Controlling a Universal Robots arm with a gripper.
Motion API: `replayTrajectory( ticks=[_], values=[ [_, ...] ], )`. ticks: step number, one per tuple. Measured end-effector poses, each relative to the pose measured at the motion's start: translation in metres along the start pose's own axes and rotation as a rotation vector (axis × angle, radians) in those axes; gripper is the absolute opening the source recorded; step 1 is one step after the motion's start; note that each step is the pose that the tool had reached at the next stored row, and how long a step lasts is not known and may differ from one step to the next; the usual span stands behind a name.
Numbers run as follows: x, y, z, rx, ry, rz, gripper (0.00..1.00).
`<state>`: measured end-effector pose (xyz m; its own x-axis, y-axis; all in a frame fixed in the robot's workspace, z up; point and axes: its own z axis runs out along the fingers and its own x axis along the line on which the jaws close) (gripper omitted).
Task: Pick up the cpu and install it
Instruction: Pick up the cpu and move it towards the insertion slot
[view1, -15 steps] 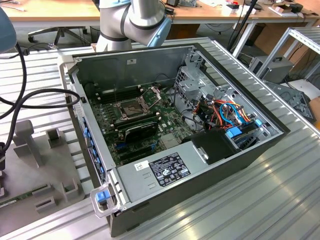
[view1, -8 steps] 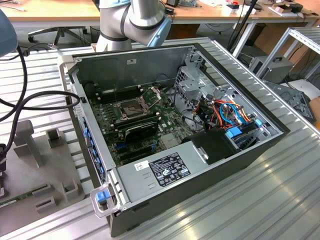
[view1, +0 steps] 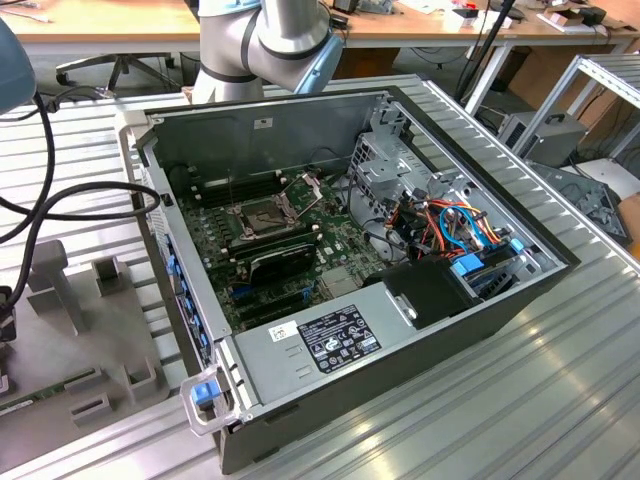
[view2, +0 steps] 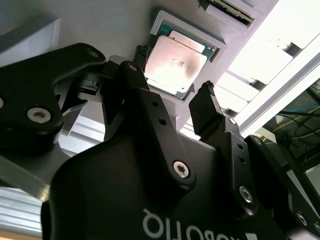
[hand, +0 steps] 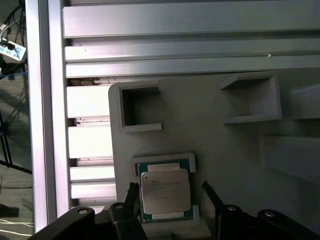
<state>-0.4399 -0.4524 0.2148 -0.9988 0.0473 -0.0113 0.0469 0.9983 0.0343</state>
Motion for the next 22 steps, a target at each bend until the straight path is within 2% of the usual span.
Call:
replayTrajectory(
  ticks=[1,3,4,10,13,14,22],
  values=[
    [0.0000,0.0000,0.0000,0.0001,0.0000,0.000,0.61],
    [-0.0001,-0.0001,0.0010,0.0147,-0.0002,0.000,0.61],
    [-0.0001,-0.0002,0.0016,0.0182,-0.0002,0.000,0.61],
    [-0.0002,-0.0002,0.0064,0.0186,0.0004,0.000,0.61],
    [-0.0006,-0.0003,0.0074,0.0238,0.0021,0.000,0.61],
    [-0.0009,-0.0003,0.0082,0.0283,0.0038,0.000,0.61],
    [-0.0024,-0.0001,0.0112,0.0306,0.0062,-0.010,0.61]
  ],
)
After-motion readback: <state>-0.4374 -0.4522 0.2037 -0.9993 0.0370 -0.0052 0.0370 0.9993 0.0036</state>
